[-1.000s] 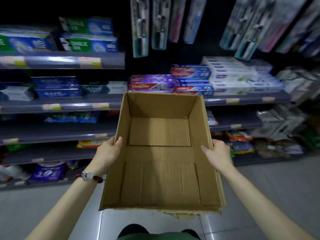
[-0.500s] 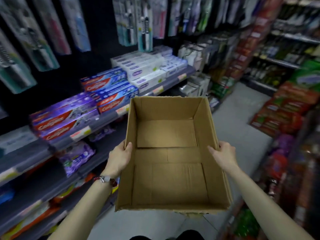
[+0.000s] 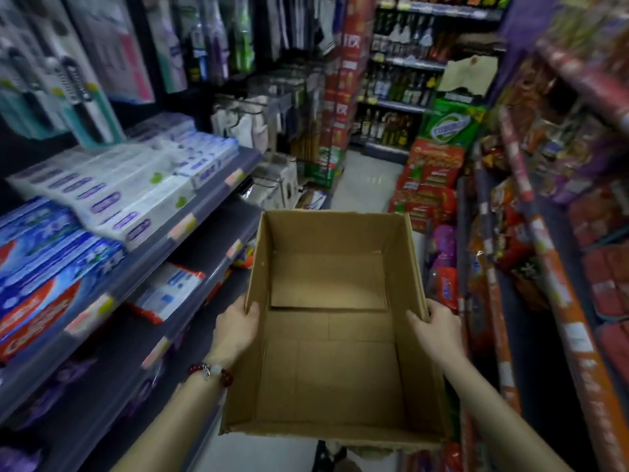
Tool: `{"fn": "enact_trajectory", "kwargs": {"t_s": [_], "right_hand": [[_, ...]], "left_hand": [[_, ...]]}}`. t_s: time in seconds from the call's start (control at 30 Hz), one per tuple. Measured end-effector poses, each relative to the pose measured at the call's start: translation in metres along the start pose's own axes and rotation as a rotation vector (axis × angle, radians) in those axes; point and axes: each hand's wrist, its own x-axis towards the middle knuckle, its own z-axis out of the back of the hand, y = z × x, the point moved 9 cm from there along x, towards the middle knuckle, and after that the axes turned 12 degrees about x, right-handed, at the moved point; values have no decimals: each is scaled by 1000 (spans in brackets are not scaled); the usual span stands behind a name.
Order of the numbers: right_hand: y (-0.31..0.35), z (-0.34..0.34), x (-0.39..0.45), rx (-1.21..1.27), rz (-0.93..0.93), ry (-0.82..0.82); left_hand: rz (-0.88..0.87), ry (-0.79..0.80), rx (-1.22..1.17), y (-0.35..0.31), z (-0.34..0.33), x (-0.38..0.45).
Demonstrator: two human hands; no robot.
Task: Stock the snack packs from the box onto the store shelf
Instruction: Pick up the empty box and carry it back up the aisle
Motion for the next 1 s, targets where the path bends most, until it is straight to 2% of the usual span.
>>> {"fn": "enact_trajectory", "kwargs": {"t_s": [0.37, 0.67, 1.0], "right_hand": [[20, 21, 156, 25, -51, -31], [14, 34, 301, 15, -116, -148], [37, 44, 453, 17, -199, -279]], "left_hand": [[-120, 18, 127, -136, -23, 153], [-226, 89, 131, -239, -72, 300], [-347, 201, 144, -369, -103, 465]]}}
